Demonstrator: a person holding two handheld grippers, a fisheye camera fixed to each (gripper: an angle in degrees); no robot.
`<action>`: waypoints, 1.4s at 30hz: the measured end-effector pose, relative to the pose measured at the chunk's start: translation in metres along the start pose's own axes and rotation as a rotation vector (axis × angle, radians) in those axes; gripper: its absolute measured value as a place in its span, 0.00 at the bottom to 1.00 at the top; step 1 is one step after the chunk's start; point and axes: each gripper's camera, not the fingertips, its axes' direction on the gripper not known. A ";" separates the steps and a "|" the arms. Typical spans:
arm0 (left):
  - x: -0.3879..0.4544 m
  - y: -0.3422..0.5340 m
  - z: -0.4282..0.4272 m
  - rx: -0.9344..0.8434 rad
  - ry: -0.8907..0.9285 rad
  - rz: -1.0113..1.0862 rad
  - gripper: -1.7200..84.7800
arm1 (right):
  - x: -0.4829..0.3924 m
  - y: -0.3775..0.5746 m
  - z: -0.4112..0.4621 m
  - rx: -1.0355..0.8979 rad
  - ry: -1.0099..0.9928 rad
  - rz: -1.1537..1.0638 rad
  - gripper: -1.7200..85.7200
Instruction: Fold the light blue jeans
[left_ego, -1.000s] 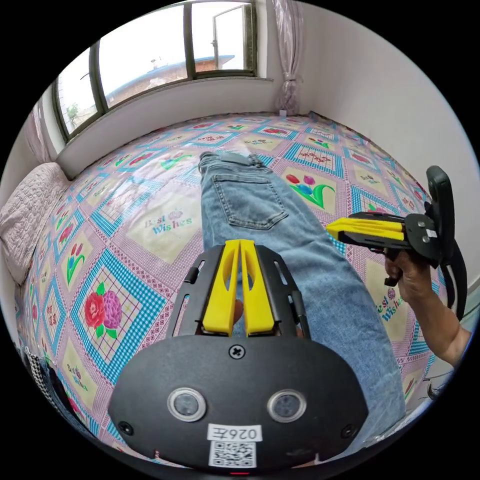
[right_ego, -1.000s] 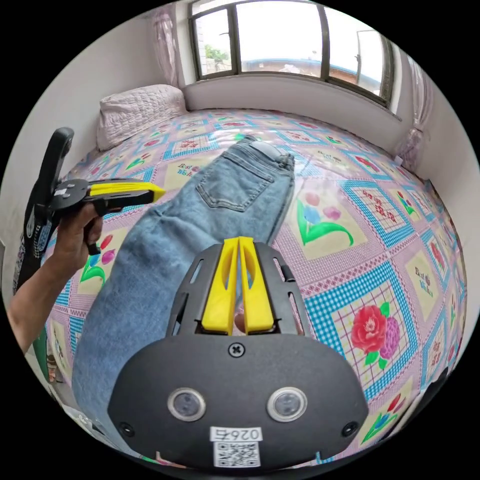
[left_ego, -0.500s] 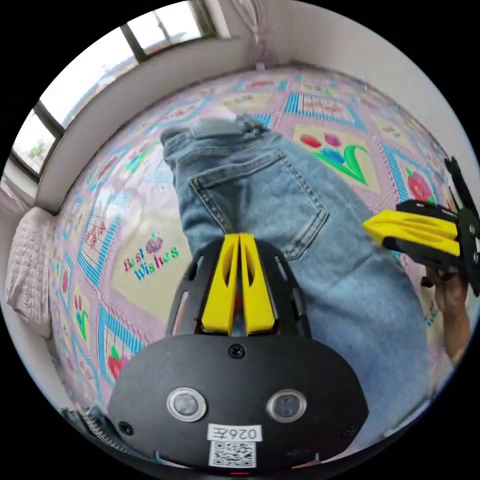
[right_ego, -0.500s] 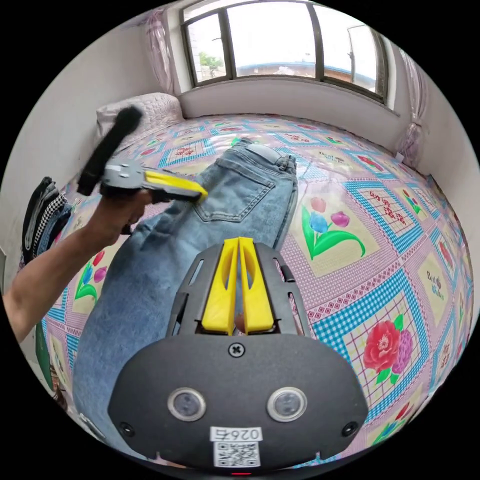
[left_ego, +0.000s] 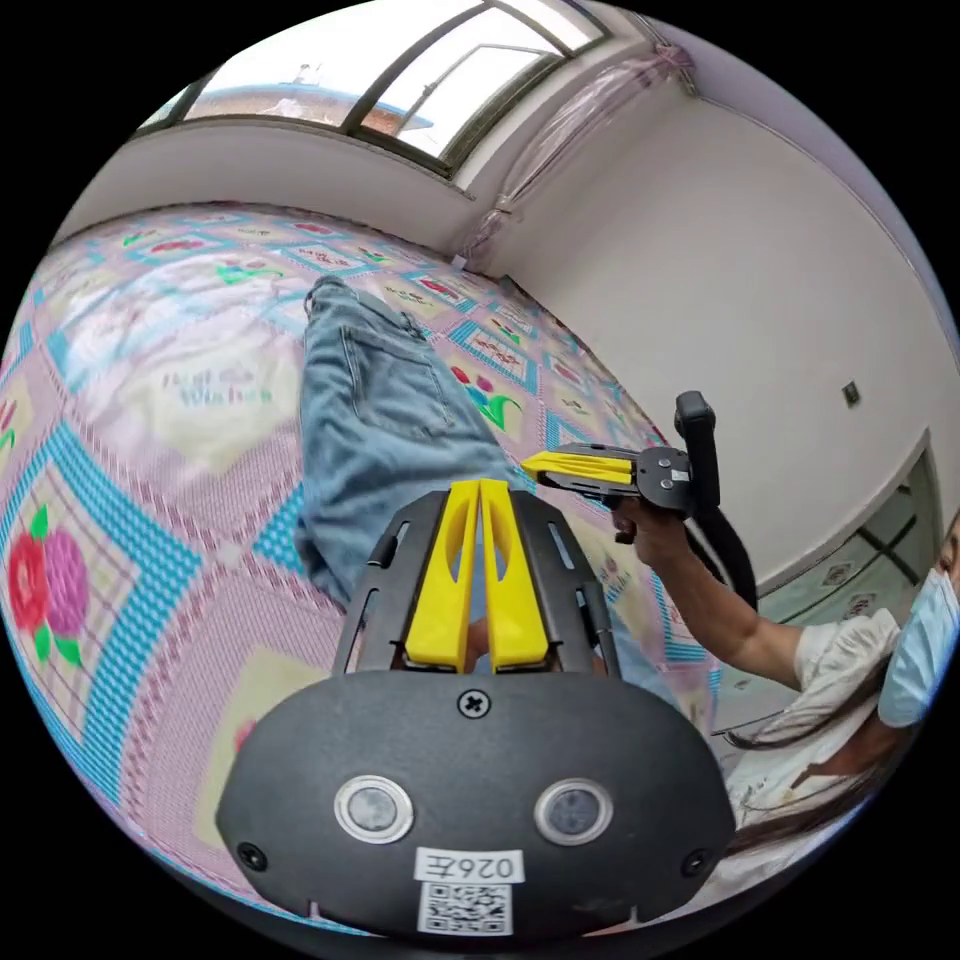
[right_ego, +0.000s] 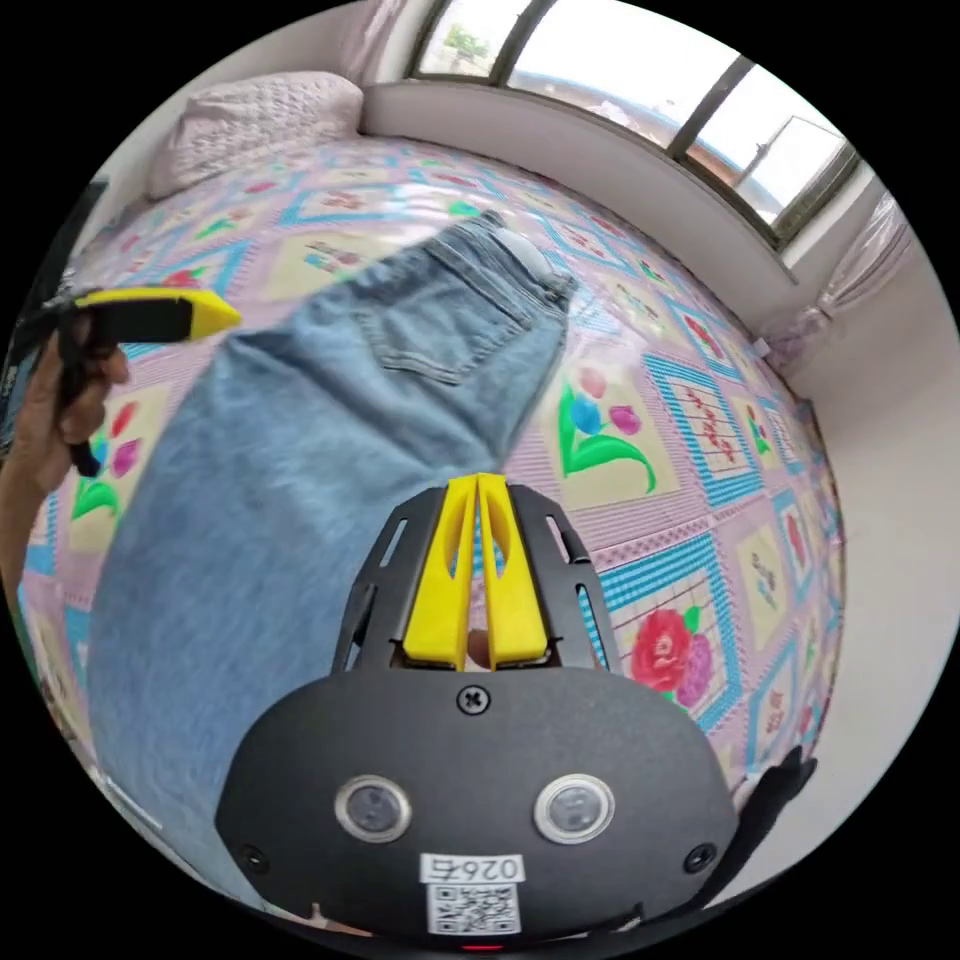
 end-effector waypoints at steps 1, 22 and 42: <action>0.002 0.013 -0.005 0.002 0.017 -0.016 0.01 | -0.010 0.014 -0.021 0.047 -0.084 -0.024 0.01; 0.146 0.250 -0.020 -0.276 -0.006 -0.147 0.01 | -0.062 0.256 -0.175 0.003 -0.457 -0.075 0.01; 0.183 0.435 -0.144 -0.227 -0.204 -0.180 0.01 | 0.004 0.470 -0.338 -0.022 -0.616 0.372 0.04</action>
